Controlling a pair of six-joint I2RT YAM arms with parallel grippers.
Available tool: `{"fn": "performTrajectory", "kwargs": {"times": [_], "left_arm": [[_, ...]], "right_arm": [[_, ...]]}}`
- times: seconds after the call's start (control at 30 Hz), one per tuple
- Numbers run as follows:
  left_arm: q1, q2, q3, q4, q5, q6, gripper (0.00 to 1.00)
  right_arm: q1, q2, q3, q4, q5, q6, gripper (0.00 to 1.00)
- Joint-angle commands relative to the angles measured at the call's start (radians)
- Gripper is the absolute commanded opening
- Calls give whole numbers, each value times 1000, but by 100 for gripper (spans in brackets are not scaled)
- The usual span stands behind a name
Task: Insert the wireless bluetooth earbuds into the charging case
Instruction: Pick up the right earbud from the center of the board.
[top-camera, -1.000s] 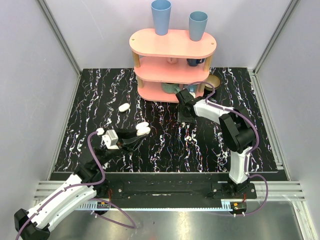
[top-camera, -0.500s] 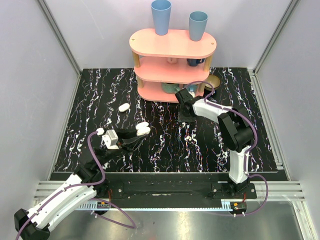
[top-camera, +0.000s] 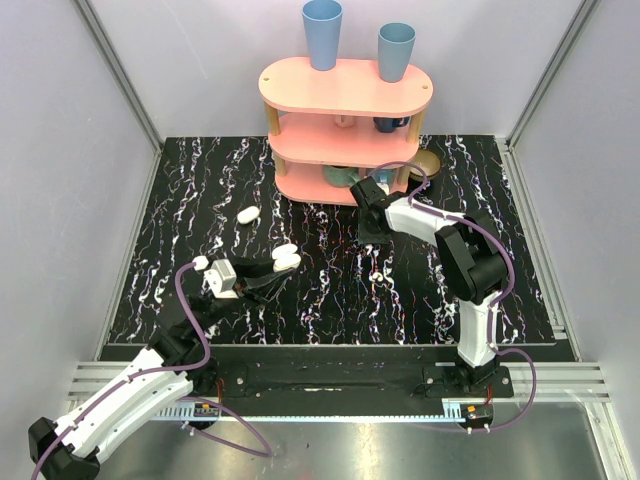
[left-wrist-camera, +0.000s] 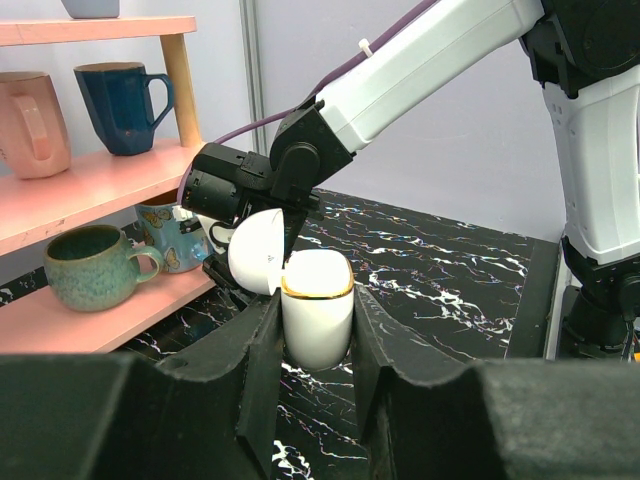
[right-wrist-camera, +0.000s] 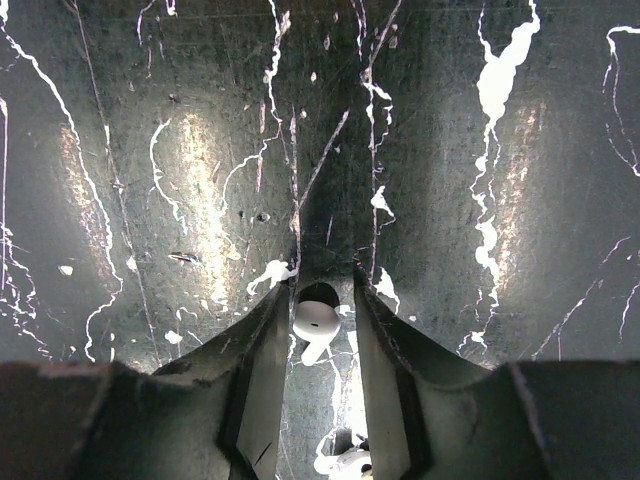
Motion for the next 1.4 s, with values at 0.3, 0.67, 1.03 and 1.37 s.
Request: {"fn": "performTrajectory", "kwargs": {"times": [0.3,0.67,1.03,1.37], "left_arm": [[-2,9,22,47,-15,3,0],[-2,7,22,47,-17,3,0],[-2,1,24,34,-22,6,0],[-2,-2,28,30,-22,11,0]], "right_arm": [[12,8,19,-14,0,-20,32],[20,5,18,-14,-8,-38,39],[21,-9,-5,-23,29,45,42],[26,-14,-25,-34,71,79,42]]}}
